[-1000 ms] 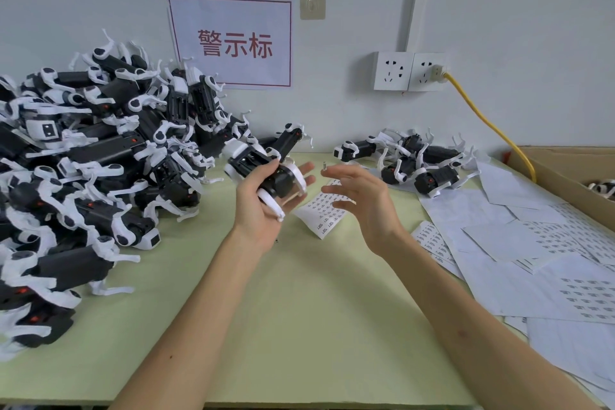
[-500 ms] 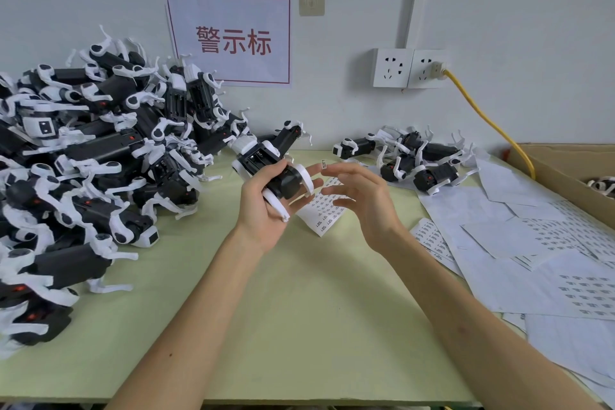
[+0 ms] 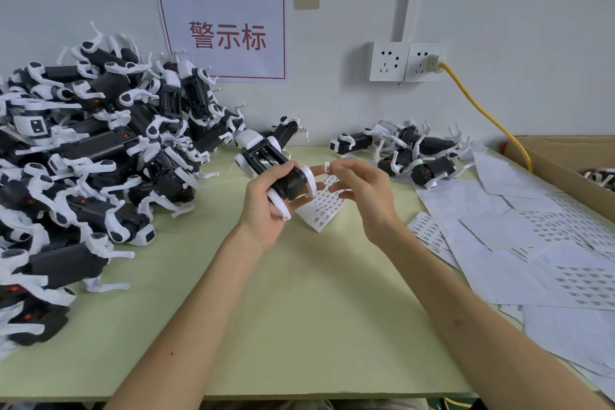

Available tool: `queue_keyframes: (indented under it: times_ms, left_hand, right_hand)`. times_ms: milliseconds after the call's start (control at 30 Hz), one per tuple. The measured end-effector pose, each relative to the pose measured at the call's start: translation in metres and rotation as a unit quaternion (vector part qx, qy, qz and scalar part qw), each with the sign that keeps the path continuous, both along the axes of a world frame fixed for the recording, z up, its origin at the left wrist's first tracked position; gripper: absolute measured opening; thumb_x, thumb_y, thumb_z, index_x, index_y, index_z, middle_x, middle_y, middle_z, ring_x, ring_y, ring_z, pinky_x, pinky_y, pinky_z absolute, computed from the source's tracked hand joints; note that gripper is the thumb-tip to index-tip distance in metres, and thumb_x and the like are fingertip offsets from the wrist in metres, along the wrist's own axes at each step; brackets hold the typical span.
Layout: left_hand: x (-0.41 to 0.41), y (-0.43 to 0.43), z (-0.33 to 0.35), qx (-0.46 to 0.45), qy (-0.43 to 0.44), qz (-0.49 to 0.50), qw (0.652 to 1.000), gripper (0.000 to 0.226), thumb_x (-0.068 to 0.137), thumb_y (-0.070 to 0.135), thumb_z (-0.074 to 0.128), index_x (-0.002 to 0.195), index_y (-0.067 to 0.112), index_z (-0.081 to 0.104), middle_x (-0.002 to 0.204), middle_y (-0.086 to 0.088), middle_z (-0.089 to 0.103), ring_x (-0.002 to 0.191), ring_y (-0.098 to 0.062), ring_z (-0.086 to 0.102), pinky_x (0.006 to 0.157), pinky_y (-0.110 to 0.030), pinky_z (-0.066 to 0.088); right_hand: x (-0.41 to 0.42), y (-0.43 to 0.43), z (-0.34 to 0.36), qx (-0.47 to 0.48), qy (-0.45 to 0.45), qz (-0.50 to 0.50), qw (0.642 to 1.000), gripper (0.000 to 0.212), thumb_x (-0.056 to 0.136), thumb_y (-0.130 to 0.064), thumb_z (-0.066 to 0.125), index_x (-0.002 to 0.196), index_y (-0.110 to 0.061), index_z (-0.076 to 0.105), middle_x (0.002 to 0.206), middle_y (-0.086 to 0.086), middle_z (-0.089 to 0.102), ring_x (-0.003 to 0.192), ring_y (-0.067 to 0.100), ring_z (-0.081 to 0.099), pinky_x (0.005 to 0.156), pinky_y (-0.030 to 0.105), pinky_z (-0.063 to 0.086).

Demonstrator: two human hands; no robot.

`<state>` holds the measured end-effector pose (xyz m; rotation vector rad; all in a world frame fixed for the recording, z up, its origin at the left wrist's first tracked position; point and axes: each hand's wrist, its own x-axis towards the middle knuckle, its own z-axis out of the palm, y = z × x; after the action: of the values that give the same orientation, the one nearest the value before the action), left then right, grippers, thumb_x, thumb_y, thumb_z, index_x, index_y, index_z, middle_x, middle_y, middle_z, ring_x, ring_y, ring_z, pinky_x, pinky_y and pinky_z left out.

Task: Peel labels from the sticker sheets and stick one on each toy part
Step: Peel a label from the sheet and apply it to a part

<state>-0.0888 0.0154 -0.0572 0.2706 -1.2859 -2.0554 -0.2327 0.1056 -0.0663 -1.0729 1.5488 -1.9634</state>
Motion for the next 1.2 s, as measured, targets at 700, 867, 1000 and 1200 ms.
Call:
queue_keyframes:
  times_ms: [700, 867, 1000, 1200]
  left_hand:
    - [-0.004, 0.002, -0.005, -0.090, -0.103, 0.067, 0.988, 0.027, 0.070, 0.049, 0.073, 0.067, 0.023, 0.073, 0.079, -0.018, 0.060, 0.093, -0.033, 0.042, 0.095, -0.040, 0.032]
    - [-0.005, 0.002, -0.006, -0.022, -0.138, 0.093, 0.986, 0.043, 0.089, 0.061, 0.064, 0.087, 0.018, 0.072, 0.092, -0.012, 0.071, 0.075, -0.020, 0.067, 0.070, -0.022, 0.046]
    - [-0.008, 0.001, -0.009, -0.002, -0.123, 0.089, 0.988, 0.051, 0.101, 0.064, 0.043, 0.094, 0.021, 0.068, 0.089, 0.000, 0.074, 0.072, -0.011, 0.070, 0.053, -0.019, 0.046]
    - [-0.012, 0.004, -0.010, -0.024, -0.116, 0.089, 0.989, 0.070, 0.104, 0.065, 0.024, 0.125, 0.014, 0.066, 0.118, -0.008, 0.075, 0.108, -0.020, 0.070, 0.092, -0.033, 0.051]
  right_hand:
    - [-0.003, -0.004, -0.007, 0.005, 0.073, -0.028, 0.997, 0.011, 0.093, -0.013, 0.070, 0.082, -0.014, 0.069, 0.085, -0.010, 0.074, 0.060, 0.007, 0.057, 0.062, 0.017, 0.047]
    - [0.002, -0.001, -0.002, -0.019, 0.068, -0.009, 0.997, 0.015, 0.088, -0.024, 0.074, 0.102, -0.024, 0.067, 0.094, -0.003, 0.074, 0.075, 0.013, 0.068, 0.069, 0.020, 0.050]
    - [0.011, -0.001, -0.005, 0.018, 0.113, 0.058, 0.992, 0.074, 0.074, -0.037, 0.083, 0.137, -0.037, 0.045, 0.117, -0.005, 0.070, 0.106, 0.010, 0.068, 0.090, 0.028, 0.053]
    - [0.014, -0.005, -0.012, 0.045, 0.144, 0.058, 0.987, 0.097, 0.075, -0.025, 0.090, 0.151, -0.033, 0.030, 0.129, -0.004, 0.063, 0.110, 0.006, 0.065, 0.090, 0.021, 0.052]
